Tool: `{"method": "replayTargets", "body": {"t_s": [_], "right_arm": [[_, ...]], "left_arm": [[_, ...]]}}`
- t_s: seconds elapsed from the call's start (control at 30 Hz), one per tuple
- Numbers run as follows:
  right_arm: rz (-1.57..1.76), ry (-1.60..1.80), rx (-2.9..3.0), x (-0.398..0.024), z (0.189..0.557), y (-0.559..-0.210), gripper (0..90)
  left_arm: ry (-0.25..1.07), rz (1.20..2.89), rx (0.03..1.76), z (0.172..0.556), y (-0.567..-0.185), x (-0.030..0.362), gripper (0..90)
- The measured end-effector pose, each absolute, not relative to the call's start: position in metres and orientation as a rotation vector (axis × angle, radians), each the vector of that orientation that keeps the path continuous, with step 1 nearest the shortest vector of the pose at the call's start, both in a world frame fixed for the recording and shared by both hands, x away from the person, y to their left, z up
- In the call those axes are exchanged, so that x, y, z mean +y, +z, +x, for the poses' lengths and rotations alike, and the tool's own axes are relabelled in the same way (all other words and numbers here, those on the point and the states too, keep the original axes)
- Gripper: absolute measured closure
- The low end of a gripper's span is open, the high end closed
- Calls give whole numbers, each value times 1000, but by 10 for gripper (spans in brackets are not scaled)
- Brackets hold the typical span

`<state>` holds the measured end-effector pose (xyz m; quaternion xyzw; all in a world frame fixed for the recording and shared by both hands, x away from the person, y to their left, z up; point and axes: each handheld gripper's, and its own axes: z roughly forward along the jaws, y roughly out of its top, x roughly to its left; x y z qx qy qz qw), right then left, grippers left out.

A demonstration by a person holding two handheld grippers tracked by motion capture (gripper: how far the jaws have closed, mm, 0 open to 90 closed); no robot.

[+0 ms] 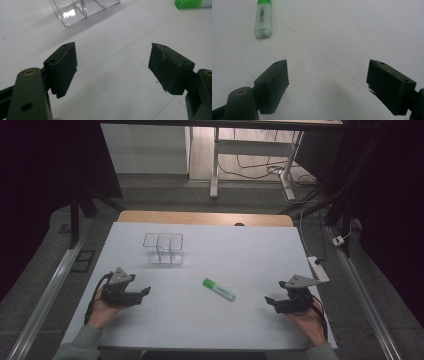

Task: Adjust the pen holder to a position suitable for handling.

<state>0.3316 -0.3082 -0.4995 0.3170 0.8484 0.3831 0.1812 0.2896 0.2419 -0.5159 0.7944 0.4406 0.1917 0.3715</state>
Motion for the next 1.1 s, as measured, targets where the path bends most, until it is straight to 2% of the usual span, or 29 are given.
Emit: {"method": "replayTargets", "body": {"t_s": [1.1], "right_arm": [[901, 1046, 2413, -306, 333, -503, 185]], "left_arm": [[550, 1986, 1256, 339, -509, 266, 282]]}}
